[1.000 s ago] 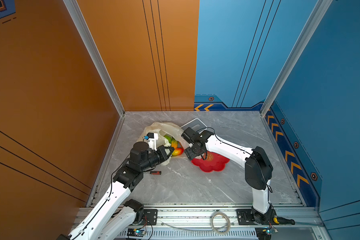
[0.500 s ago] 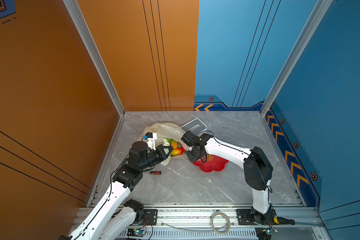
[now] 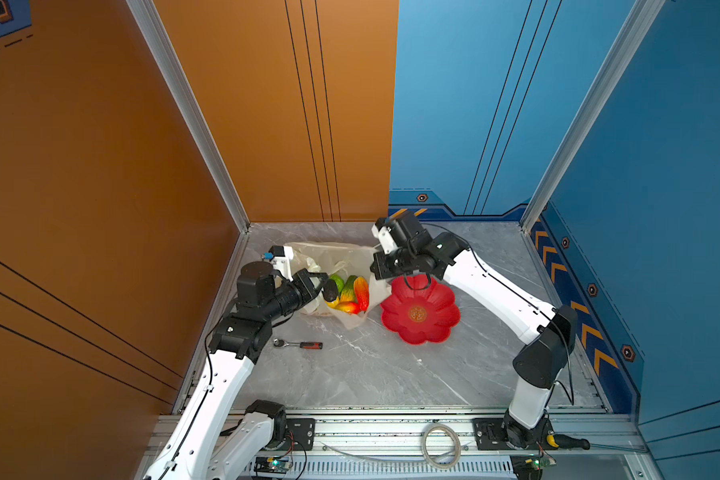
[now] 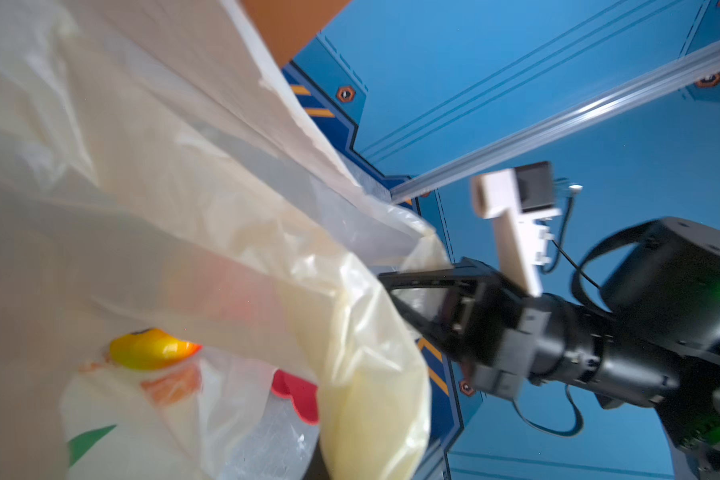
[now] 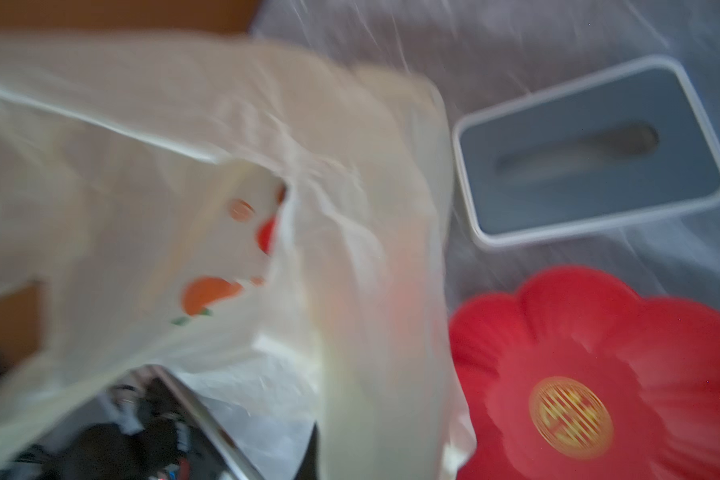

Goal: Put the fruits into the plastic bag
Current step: 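Lift the bag upright by both handles with the left and right grippers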

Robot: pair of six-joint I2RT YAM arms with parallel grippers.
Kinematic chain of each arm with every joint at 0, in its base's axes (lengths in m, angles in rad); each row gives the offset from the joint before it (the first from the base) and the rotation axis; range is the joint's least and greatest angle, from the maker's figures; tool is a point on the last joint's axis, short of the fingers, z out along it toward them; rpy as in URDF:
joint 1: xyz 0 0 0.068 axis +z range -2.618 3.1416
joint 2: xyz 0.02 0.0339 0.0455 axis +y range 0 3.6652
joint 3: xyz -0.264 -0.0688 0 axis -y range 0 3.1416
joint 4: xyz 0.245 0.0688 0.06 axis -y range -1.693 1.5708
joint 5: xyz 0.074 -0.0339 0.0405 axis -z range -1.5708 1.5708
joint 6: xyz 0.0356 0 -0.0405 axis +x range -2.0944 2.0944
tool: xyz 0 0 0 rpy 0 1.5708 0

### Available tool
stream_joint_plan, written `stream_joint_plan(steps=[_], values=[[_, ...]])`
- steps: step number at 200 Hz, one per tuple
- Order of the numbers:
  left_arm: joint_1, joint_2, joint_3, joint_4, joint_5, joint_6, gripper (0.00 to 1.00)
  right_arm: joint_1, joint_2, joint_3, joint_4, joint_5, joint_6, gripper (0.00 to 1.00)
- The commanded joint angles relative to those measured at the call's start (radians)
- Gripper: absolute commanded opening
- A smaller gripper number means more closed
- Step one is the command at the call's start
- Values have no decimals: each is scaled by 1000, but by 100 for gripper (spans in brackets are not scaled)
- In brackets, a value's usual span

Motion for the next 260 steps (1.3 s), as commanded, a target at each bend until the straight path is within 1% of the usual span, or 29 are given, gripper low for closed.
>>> stream_joint_plan(steps=[1, 14, 25, 42, 52, 83, 111, 134, 149, 160, 171, 186, 195, 197, 213, 221, 230, 245, 253, 260], values=[[68, 66, 171, -62, 48, 86, 0, -51, 105, 232, 186, -273, 215, 0], [96, 108, 259, -102, 36, 113, 0, -62, 184, 385, 279, -343, 321, 0], [114, 133, 316, -123, 25, 126, 0, -71, 253, 479, 382, -388, 440, 0], [128, 157, 375, -145, 6, 144, 0, -80, 319, 532, 590, -436, 615, 0], [133, 169, 398, -170, -10, 158, 0, -78, 337, 539, 625, -433, 649, 0], [149, 172, 383, -166, 16, 151, 0, -53, 335, 511, 554, -437, 574, 0], [150, 166, 386, -152, 22, 148, 0, -44, 304, 471, 549, -428, 550, 0], [150, 186, 410, -117, 48, 131, 0, -39, 279, 477, 548, -413, 520, 0], [149, 178, 419, -50, 56, 107, 0, -37, 256, 477, 547, -398, 487, 0], [145, 161, 426, -21, 27, 109, 0, -34, 235, 473, 522, -379, 444, 0], [147, 168, 442, -52, -1, 117, 0, -32, 227, 472, 468, -342, 400, 0], [173, 218, 467, -115, 35, 112, 0, -42, 226, 461, 446, -333, 401, 0], [185, 234, 463, -108, 70, 89, 0, -48, 227, 463, 452, -338, 405, 0], [186, 233, 462, -102, 72, 86, 0, -48, 204, 462, 454, -336, 401, 0], [180, 201, 449, -62, 44, 83, 0, -33, 139, 450, 441, -283, 322, 0], [180, 191, 453, -68, 27, 93, 0, -21, 111, 435, 416, -244, 277, 0], [182, 197, 469, -99, 26, 109, 0, -21, 91, 412, 394, -218, 253, 0], [184, 239, 504, -153, 61, 124, 0, -31, 101, 362, 380, -238, 272, 0], [181, 252, 511, -153, 84, 117, 0, -47, 121, 339, 377, -267, 311, 0], [170, 251, 515, -150, 80, 116, 0, -59, 136, 333, 380, -302, 350, 0]])
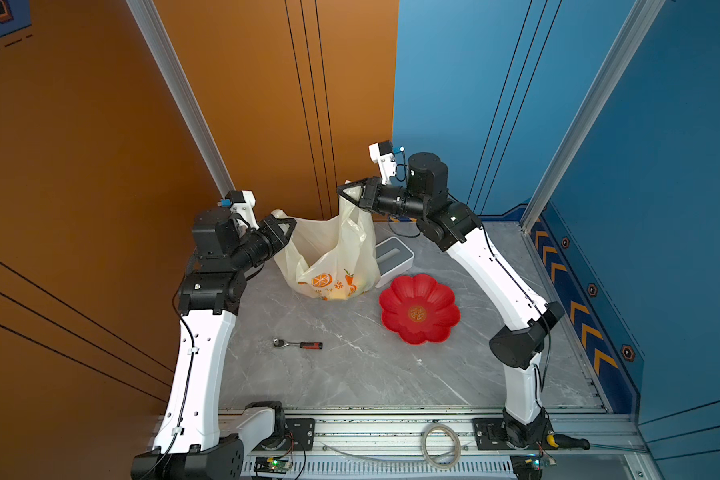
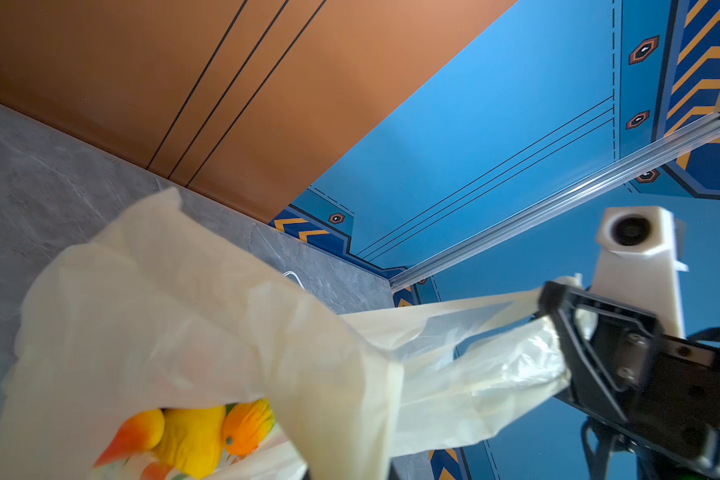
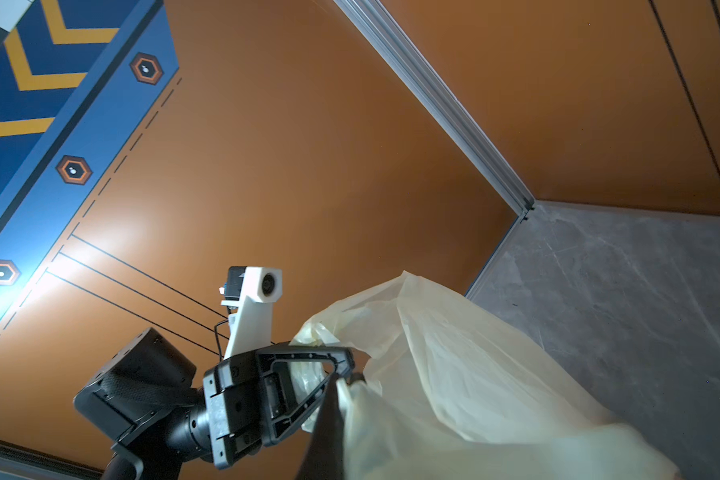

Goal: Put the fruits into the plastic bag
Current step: 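Lift the bag upright by both handles with the left and right grippers, then bring both handles together above the bag with both grippers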

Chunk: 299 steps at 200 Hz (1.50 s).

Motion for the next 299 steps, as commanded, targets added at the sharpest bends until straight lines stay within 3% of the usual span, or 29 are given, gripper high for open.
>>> stream_joint_plan(steps=[1, 14, 39, 57, 81, 99, 117, 139, 174, 203, 219, 254, 299], values=[[-11, 27, 60, -25, 42, 20, 0, -31, 5, -72, -22, -35, 28, 0], [-33, 16, 69, -26, 15, 40, 0, -21, 6, -70, -18, -61, 28, 0], [-24, 53, 77, -81, 37, 48, 0, 23, -65, -82, -71, 60, -105, 0], [-22, 94, 83, -91, 97, 11, 0, 26, -58, -71, -74, 30, -84, 0], [-105, 62, 133, -94, -18, 77, 0, 56, -87, -48, -117, 52, -149, 0], [-83, 100, 127, -99, 32, 50, 0, 78, -109, -56, -149, 109, -210, 0], [-76, 148, 119, -94, 90, 15, 0, 51, -84, -72, -153, 87, -185, 0], [-119, 136, 177, -89, 50, 38, 0, 35, -71, -62, -159, 51, -154, 0], [-115, 145, 230, -106, 45, 49, 0, 74, -142, -72, -162, 157, -239, 0], [-140, 154, 225, -104, 42, 49, 0, 40, -107, -64, -166, 87, -176, 0], [-162, 137, 242, -104, 8, 77, 0, 58, -129, -62, -166, 113, -204, 0], [-139, 161, 222, -103, 43, 58, 0, 58, -140, -101, -165, 144, -221, 0], [-125, 126, 216, -93, 10, 68, 0, 60, -89, -130, -96, 76, -156, 0]])
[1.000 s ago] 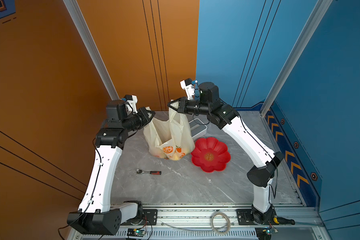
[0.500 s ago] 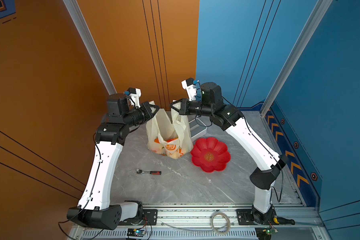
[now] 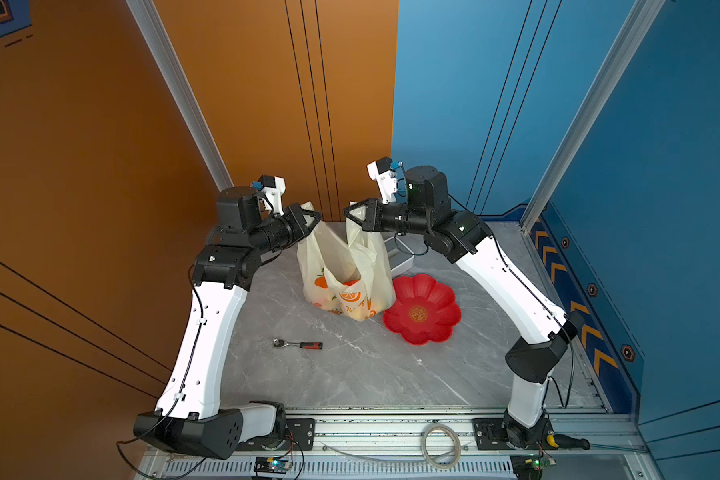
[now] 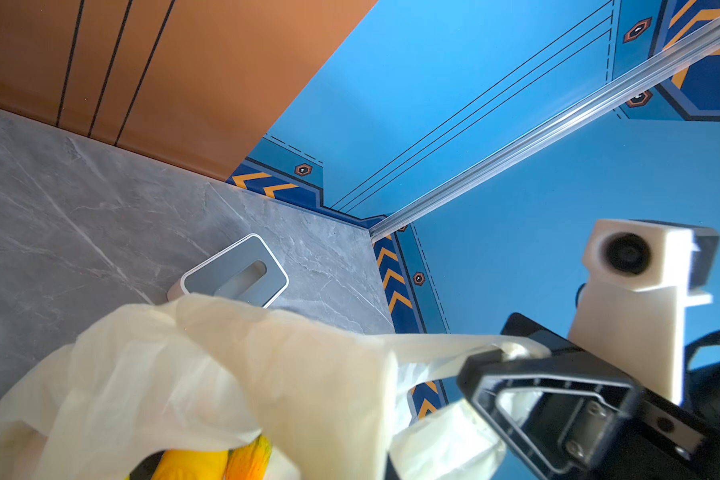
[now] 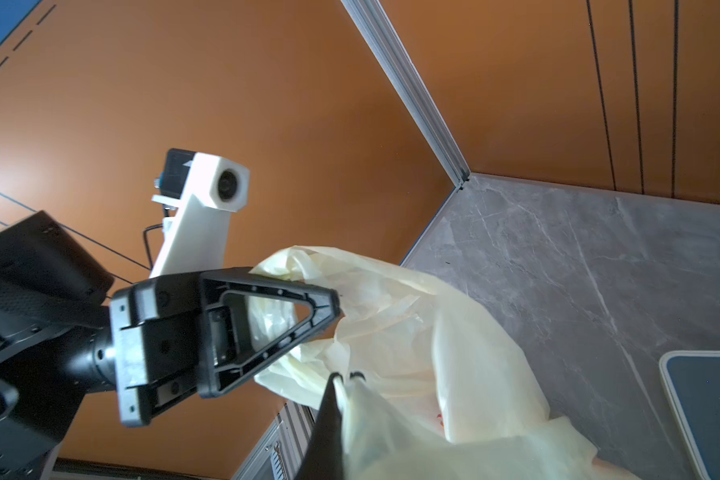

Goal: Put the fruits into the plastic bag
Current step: 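Bring both handles together above the bag with both grippers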

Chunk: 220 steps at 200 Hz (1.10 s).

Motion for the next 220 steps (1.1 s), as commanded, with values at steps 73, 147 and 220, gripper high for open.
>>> stream_joint_plan(steps=[73, 147, 220], values=[[88, -59, 6, 25, -18, 24, 0, 36, 101, 132, 75, -77, 45, 0], [70, 13, -93, 97, 0, 23, 0, -69, 178, 69, 86, -79, 64, 0], [-123, 198, -21, 168, -38, 27, 0, -96, 160, 14, 106, -45, 53, 0]])
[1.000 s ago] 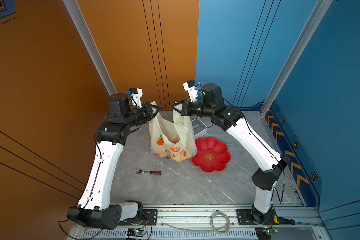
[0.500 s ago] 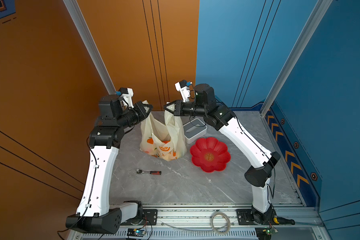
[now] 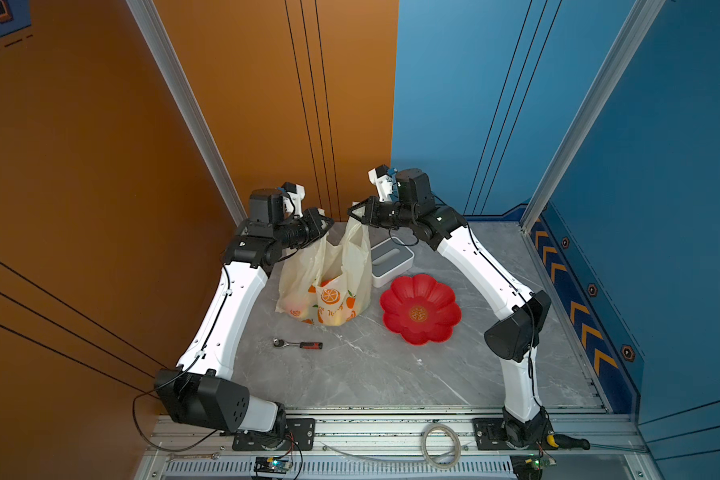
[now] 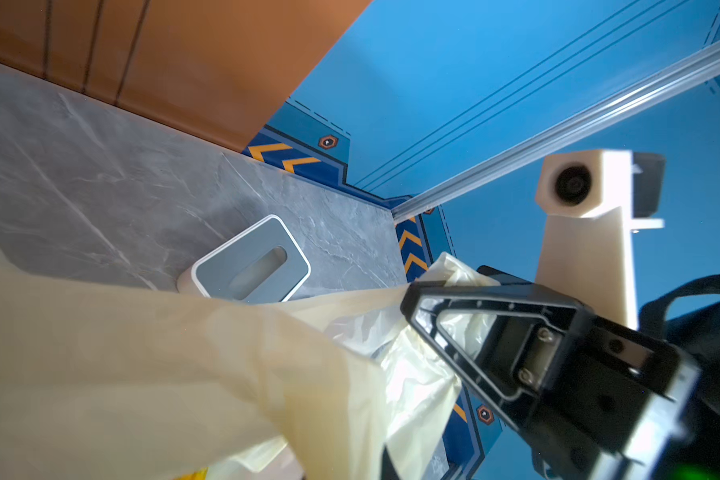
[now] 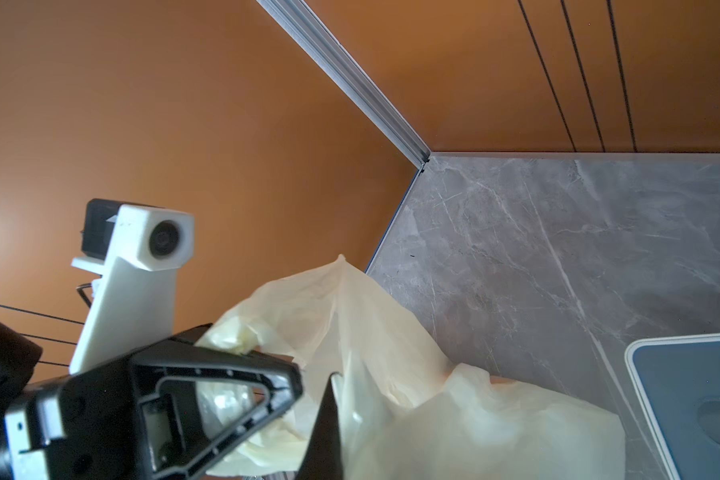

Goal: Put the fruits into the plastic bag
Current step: 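Bring both handles together above the bag with both grippers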

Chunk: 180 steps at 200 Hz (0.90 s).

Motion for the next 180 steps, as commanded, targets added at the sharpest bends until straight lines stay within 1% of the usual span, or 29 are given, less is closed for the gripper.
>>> stream_joint_plan(steps=[1, 61, 96, 141, 180], values=[[-50, 37, 42, 56, -17, 13, 0, 3, -25, -31, 44, 22, -9, 0], [-173, 83, -56, 137, -49, -5, 0, -51, -125, -166, 90, 81, -7, 0], [-222, 96, -50, 155, -62, -13, 0, -71, -171, -185, 92, 106, -17, 0], [-243, 107, -31, 161, -56, -16, 0, -64, -183, -238, 122, 91, -5, 0], [-234, 69, -91, 163, -61, -14, 0, -53, -157, -266, 127, 56, 11, 0]])
